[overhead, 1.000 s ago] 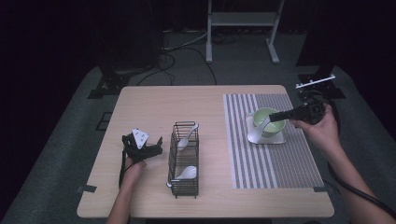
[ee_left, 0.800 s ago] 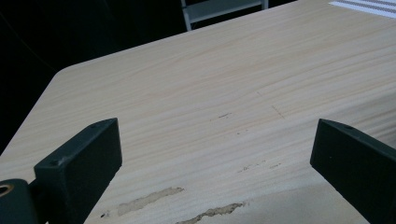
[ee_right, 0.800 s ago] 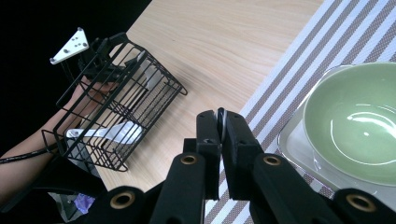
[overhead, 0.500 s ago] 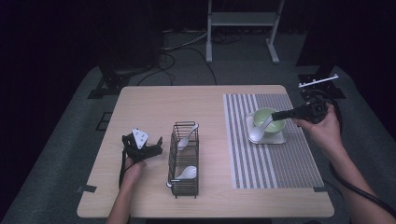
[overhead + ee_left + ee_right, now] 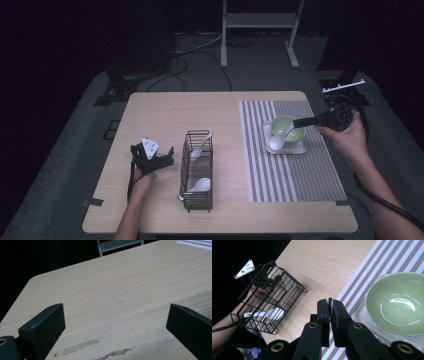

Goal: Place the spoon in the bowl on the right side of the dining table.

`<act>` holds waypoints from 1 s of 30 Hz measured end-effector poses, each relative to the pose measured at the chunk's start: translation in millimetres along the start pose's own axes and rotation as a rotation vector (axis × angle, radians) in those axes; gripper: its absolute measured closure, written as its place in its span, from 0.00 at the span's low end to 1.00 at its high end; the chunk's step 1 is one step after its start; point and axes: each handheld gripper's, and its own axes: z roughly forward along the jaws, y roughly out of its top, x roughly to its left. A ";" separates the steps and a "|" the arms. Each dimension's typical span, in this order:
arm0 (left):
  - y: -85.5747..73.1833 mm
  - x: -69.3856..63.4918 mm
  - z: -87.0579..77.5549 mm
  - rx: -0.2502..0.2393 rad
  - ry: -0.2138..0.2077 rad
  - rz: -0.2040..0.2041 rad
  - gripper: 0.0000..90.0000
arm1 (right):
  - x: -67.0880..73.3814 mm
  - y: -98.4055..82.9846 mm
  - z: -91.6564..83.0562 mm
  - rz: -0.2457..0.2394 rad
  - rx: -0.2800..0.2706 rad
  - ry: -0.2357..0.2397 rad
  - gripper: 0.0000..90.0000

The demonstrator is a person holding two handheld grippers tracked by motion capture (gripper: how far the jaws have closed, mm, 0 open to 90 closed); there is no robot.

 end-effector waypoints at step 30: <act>0.0 -0.3 0.1 -0.002 0.001 0.001 0.01 | -13.7 3.2 -10.5 0.035 -0.021 -0.034 0.95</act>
